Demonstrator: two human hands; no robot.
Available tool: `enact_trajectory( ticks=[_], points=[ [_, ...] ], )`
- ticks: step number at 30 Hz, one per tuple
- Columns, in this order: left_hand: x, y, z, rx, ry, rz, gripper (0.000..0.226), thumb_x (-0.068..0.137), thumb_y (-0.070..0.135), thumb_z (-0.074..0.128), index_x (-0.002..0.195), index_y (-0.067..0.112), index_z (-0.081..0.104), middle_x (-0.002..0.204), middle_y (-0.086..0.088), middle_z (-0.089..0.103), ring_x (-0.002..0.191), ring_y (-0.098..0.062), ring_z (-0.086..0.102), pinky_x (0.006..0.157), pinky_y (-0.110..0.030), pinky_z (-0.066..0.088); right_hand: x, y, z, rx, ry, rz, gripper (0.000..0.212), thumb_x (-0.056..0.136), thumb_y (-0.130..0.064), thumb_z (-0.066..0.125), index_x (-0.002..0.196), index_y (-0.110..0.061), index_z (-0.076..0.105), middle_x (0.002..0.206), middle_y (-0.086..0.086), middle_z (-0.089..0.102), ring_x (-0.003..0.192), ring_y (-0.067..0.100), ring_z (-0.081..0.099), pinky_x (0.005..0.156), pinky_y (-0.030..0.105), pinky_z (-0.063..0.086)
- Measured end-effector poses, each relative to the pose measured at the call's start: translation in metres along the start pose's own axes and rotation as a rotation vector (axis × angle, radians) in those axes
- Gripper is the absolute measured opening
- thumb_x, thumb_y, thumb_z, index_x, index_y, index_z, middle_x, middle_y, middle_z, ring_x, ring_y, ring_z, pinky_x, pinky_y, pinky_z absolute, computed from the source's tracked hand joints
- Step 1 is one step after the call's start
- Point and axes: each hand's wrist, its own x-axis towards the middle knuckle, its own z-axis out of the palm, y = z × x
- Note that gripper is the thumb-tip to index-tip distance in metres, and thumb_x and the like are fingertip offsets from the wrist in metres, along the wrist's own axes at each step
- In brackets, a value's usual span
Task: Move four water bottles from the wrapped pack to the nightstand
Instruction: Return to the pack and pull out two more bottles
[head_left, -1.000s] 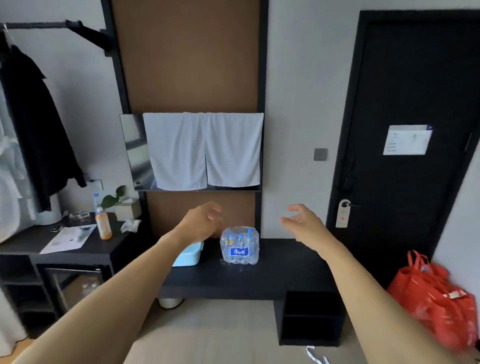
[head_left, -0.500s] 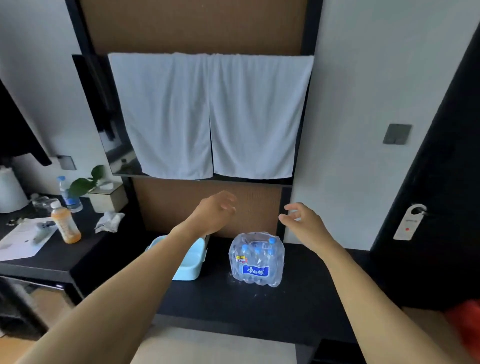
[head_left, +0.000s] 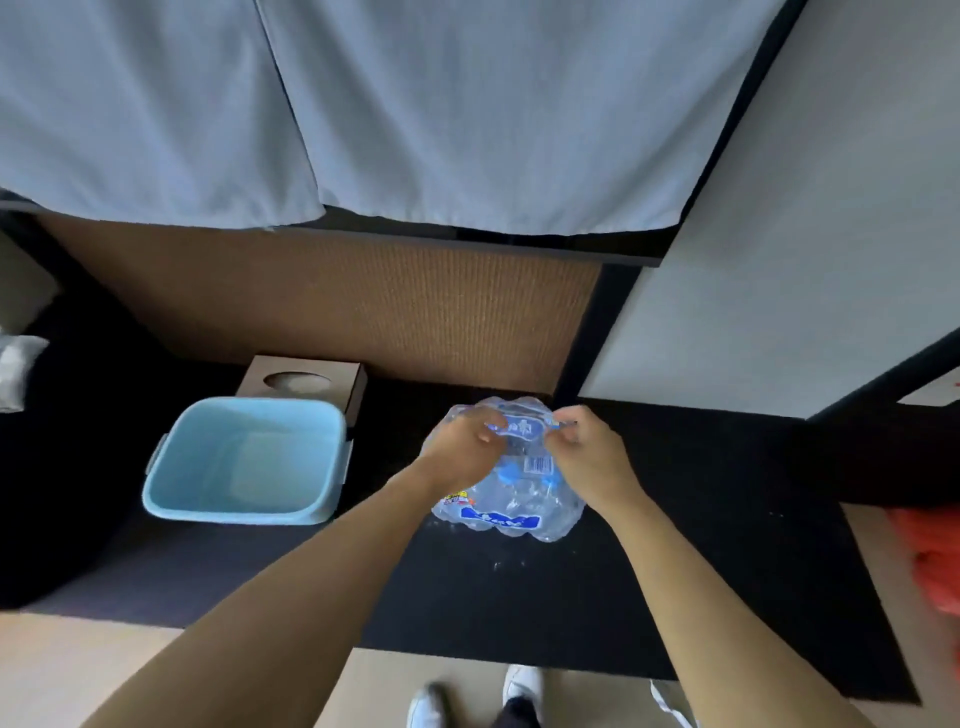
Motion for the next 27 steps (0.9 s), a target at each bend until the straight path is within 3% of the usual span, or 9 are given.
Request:
enact_trajectory(
  ticks=[5,7,10,16,19,21,23,25,27],
  points=[
    [0.073,-0.032,0.043,0.105,-0.15,-0.094,0.033,0.097,0.024,0.051,0.126,0.027,0.065,0.113,-0.001,0.07,0.105,-0.027,0.068,0.094,-0.039,0.054,0.066,0.044,0.03,-0.112,-0.012,0.043,0.039,0.099,-0.02,0.059,0.135,-0.007,0.058,0.125,0.017,0.06,0.104,0.028,0.066,0.09,0.042,0.056],
    [0.09,-0.041,0.047,0.235,-0.224,-0.065,0.029,0.098,0.024,0.049,0.121,0.025,0.067,0.122,-0.003,0.069,0.109,-0.026,0.065,0.099,-0.041,0.052,0.079,0.058,0.038,-0.171,-0.041,0.069,0.043,0.098,-0.02,0.059,0.139,-0.009,0.055,0.128,0.018,0.055,0.109,0.03,0.062,0.093,0.041,0.053],
    [0.109,-0.046,0.04,0.317,-0.309,-0.022,0.025,0.097,0.013,0.052,0.109,0.021,0.072,0.113,-0.005,0.072,0.106,-0.028,0.067,0.096,-0.044,0.054,0.091,0.072,0.048,-0.265,-0.07,0.059,0.046,0.097,-0.023,0.061,0.141,-0.012,0.054,0.125,0.017,0.056,0.108,0.03,0.063,0.094,0.041,0.053],
    [0.12,-0.043,0.026,0.335,-0.622,0.05,0.048,0.09,0.002,0.063,0.125,0.033,0.072,0.128,0.01,0.068,0.109,0.001,0.061,0.091,-0.019,0.051,0.102,0.081,0.06,-0.393,-0.052,0.024,0.05,0.09,-0.03,0.075,0.135,-0.013,0.061,0.118,0.013,0.06,0.101,0.024,0.066,0.086,0.033,0.056],
    [0.123,-0.046,0.034,0.415,-0.688,0.095,0.05,0.086,0.013,0.075,0.125,0.043,0.069,0.123,0.022,0.06,0.081,0.01,0.061,0.066,-0.005,0.043,0.102,0.084,0.064,-0.404,-0.066,0.01,0.053,0.085,-0.028,0.08,0.132,-0.014,0.061,0.114,0.013,0.058,0.1,0.027,0.065,0.086,0.038,0.057],
    [0.124,-0.047,0.037,0.44,-0.699,0.076,0.052,0.084,0.016,0.079,0.126,0.045,0.067,0.129,0.01,0.056,0.078,-0.005,0.07,0.062,-0.016,0.055,0.104,0.087,0.066,-0.409,-0.045,0.012,0.056,0.085,-0.029,0.079,0.136,-0.017,0.06,0.113,0.013,0.056,0.099,0.028,0.064,0.084,0.04,0.057],
    [0.121,-0.047,0.042,0.528,-0.654,0.109,0.052,0.084,0.014,0.08,0.126,0.041,0.067,0.13,0.003,0.057,0.088,-0.019,0.071,0.071,-0.03,0.061,0.105,0.09,0.069,-0.42,-0.019,0.029,0.061,0.087,-0.034,0.077,0.143,-0.021,0.057,0.114,0.011,0.054,0.1,0.028,0.062,0.084,0.042,0.057],
    [0.116,-0.049,0.051,0.642,-0.547,0.19,0.053,0.083,0.015,0.079,0.127,0.042,0.066,0.128,0.004,0.061,0.109,-0.02,0.065,0.081,-0.035,0.056,0.106,0.093,0.071,-0.423,-0.007,0.078,0.065,0.087,-0.044,0.074,0.146,-0.026,0.055,0.115,0.009,0.052,0.103,0.028,0.062,0.085,0.044,0.057],
    [0.111,-0.053,0.059,0.714,-0.435,0.207,0.055,0.083,0.022,0.079,0.129,0.048,0.061,0.124,0.007,0.063,0.114,-0.019,0.062,0.078,-0.031,0.046,0.107,0.096,0.073,-0.427,-0.009,0.138,0.068,0.085,-0.057,0.069,0.146,-0.03,0.054,0.115,0.008,0.05,0.105,0.028,0.06,0.087,0.046,0.056]
  ],
)
